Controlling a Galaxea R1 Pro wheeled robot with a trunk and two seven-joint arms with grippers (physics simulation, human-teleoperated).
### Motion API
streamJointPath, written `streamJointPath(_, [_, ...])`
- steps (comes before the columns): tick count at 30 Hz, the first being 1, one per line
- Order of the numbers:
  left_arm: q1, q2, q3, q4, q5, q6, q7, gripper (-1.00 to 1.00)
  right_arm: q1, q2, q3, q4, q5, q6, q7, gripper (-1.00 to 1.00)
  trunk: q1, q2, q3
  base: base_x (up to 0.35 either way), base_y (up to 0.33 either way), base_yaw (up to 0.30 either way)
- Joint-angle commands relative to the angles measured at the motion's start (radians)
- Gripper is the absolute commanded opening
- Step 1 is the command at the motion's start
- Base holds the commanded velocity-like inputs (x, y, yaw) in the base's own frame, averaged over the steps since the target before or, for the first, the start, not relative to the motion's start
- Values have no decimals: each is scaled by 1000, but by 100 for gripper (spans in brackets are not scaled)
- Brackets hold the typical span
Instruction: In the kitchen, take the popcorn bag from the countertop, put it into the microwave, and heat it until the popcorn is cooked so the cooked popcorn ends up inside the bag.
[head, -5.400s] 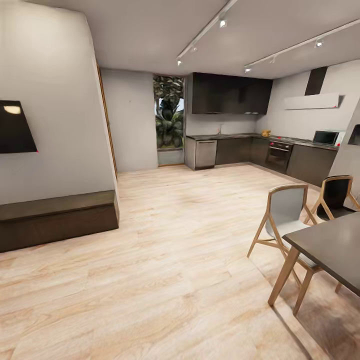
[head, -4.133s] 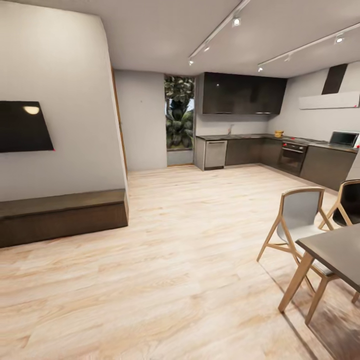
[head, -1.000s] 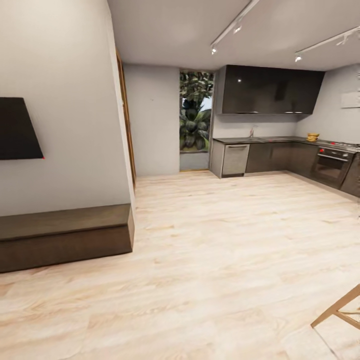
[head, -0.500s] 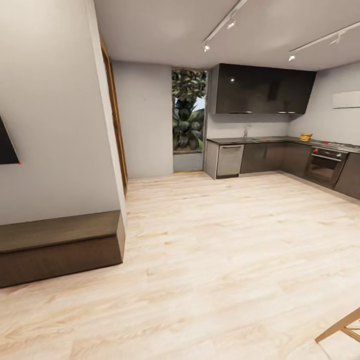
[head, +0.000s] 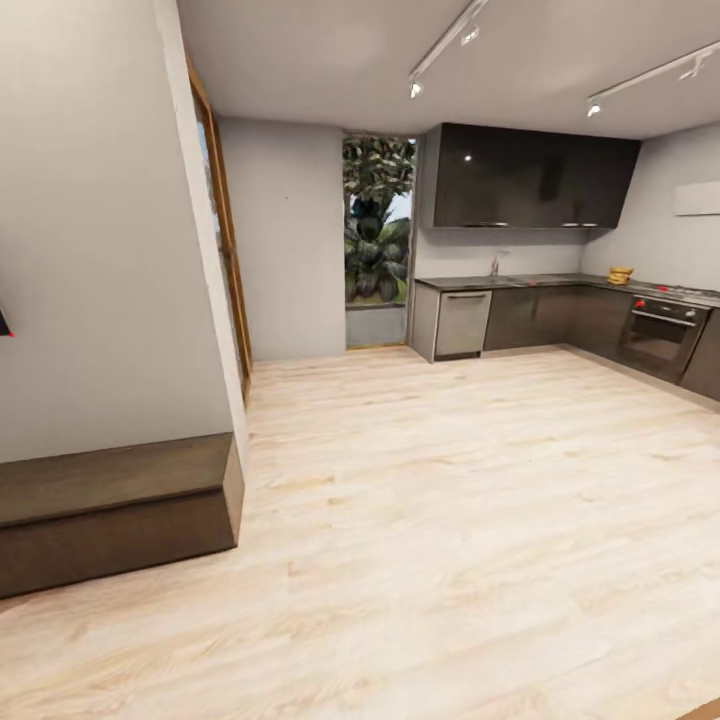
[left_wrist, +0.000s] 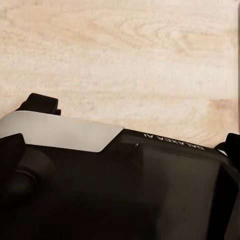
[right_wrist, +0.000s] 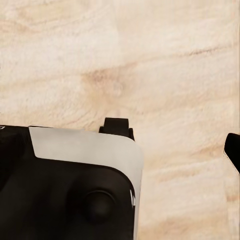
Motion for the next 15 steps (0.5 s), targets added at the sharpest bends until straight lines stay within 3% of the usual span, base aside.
streamJointPath(1, [-1,0,-8,1,10,-2,-3,100,-1,-1,-9,3,8,-6,1,100,1,0,-1,321,0,0])
streamJointPath(15, [-1,0,-8,1,11,-3,-3,100,-1,-2,-10,3,7,-14,-1,100,1,0,-1,321,0,-4])
